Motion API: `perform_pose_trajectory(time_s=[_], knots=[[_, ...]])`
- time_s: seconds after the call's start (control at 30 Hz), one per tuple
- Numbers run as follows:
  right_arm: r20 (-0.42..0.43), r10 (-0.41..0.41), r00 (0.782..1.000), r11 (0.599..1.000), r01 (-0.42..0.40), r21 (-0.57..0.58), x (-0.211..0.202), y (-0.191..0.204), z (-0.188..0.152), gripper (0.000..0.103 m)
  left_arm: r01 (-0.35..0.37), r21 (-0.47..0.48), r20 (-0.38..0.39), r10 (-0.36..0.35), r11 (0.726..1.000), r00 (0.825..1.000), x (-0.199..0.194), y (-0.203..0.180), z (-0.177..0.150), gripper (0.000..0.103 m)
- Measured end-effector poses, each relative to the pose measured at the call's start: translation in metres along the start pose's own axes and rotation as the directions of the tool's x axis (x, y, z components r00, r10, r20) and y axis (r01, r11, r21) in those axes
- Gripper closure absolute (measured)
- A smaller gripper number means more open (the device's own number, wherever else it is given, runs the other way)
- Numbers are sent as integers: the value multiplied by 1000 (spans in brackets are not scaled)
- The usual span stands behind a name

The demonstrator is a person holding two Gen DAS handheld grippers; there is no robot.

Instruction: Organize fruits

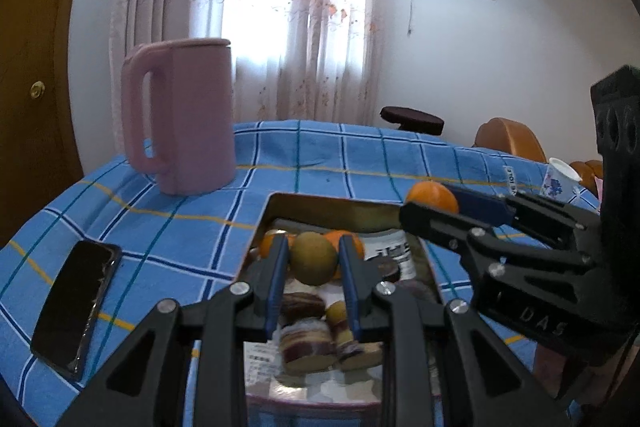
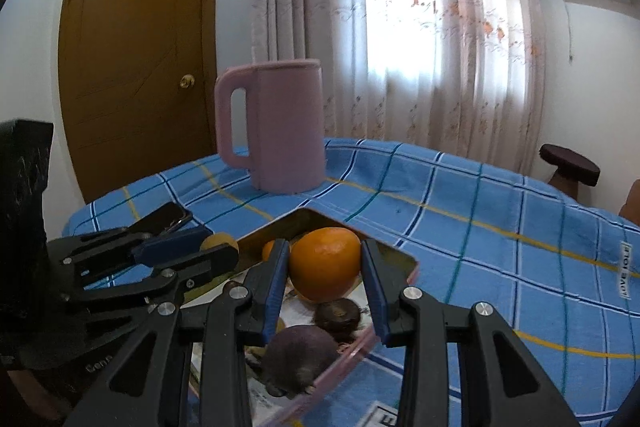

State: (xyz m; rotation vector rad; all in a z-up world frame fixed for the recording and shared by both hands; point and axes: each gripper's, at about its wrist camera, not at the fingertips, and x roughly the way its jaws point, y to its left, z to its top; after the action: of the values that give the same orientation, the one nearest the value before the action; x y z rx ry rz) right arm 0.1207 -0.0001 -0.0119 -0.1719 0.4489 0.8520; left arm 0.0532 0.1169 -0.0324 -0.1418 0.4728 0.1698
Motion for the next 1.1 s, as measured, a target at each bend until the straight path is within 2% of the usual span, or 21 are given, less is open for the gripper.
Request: perform_pose_trajectory(time_s=[0.47,0.8,0.9,0.97,1.0,1.03,1.1], knots=[[-135,29,990,999,-32,-21,31,14,-14,65,-4,-3,-95,3,1000,995,16,15,-10,76],[-199,69,978,998,-70,1,38,12,-19,62,3,-1,-117,-3,1000,993,17,15,-10,75],[-196,54,979,999,-54,1,34,9,-20,58,-8,-3,-118,7,1000,993,13,15,-11,60],[-181,56,982,998,-53,19,27,5,-20,55,-9,-5,-93,9,1000,996,5,14,-11,36],[-169,56,984,998,-52,27,21,3,-20,52,-15,-6,-76,15,1000,997,0,14,-11,31],[-157,52,986,998,-47,31,15,1,-19,45,-17,-10,-61,16,1000,998,-5,15,-10,24],[-125,23,992,999,-19,37,-1,-3,-18,40,-2,-16,-34,1,1000,999,-15,13,-8,20]])
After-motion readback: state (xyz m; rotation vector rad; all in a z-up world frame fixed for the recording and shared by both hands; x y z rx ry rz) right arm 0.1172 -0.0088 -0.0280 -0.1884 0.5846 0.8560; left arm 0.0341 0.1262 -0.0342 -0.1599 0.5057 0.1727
